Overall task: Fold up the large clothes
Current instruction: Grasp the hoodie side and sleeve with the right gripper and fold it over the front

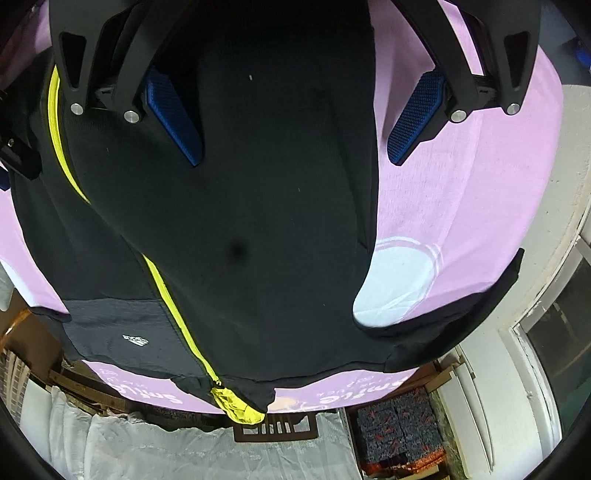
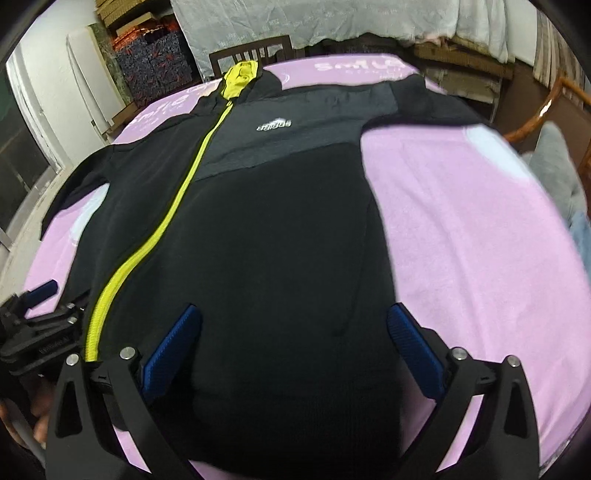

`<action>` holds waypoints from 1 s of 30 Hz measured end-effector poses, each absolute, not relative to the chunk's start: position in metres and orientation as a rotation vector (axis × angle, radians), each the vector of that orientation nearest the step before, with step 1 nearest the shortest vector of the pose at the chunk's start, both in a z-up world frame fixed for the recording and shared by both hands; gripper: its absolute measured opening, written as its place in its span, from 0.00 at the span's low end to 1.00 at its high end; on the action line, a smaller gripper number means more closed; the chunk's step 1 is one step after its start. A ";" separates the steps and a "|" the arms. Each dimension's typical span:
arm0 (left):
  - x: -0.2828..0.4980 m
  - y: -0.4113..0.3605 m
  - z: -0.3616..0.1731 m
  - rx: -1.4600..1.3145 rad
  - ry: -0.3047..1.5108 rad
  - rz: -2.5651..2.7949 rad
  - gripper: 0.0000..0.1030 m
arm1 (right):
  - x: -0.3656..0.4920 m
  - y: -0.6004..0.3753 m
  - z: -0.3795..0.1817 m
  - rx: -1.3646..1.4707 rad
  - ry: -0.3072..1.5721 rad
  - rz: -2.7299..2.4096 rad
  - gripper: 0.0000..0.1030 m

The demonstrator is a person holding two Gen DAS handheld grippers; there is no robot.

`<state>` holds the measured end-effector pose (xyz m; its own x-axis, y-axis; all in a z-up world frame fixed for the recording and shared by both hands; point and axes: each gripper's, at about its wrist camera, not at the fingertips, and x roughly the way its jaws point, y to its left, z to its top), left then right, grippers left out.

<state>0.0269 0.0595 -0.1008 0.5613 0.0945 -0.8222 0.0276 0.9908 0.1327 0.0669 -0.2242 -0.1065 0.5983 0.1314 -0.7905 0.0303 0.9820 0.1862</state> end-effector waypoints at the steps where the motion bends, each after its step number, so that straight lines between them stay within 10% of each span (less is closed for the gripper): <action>1: 0.032 0.061 -0.099 0.130 0.993 0.046 0.97 | 0.066 -0.228 -0.106 0.186 0.962 0.066 0.96; 14: 0.124 0.032 -0.032 0.164 0.923 0.050 0.97 | 0.164 -0.458 -0.071 0.837 0.728 -0.074 0.95; 30: 0.248 0.025 -0.097 0.055 1.015 0.119 0.97 | 0.261 -0.501 -0.124 1.063 0.693 -0.175 0.62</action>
